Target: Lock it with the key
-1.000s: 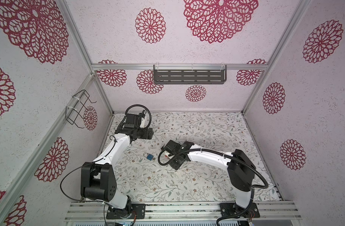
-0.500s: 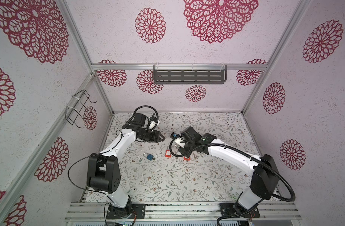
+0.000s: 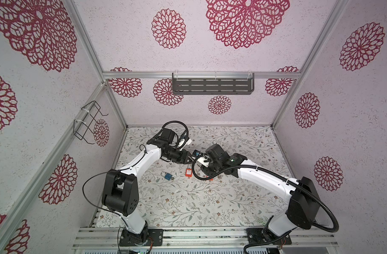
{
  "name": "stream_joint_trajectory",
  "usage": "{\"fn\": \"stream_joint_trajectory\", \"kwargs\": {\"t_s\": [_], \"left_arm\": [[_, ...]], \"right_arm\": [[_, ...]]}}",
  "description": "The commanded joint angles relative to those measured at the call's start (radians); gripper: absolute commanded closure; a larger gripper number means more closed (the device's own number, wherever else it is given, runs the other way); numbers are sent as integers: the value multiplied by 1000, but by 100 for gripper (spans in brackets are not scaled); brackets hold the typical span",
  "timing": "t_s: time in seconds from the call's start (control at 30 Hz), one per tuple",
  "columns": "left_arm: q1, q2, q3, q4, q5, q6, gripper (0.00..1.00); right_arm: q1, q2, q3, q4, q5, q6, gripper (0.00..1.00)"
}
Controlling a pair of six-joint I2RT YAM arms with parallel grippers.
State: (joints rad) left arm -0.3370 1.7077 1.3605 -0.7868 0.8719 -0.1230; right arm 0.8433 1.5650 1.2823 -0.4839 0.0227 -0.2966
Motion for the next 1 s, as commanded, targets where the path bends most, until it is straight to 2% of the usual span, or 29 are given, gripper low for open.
{"fn": "stream_joint_trajectory", "kwargs": {"t_s": [0.0,0.4,0.97], "left_arm": [[-17,15,13,-14,41,21,63],[-31,25,25,-16,66,32,74],[-33,41,42,8,87,23,80]], "right_arm": [[-4,-54,6,39,10,-18,85],[-2,-59,18,43,-11,-7,86],[12,-65,24,61,-16,-10,87]]}}
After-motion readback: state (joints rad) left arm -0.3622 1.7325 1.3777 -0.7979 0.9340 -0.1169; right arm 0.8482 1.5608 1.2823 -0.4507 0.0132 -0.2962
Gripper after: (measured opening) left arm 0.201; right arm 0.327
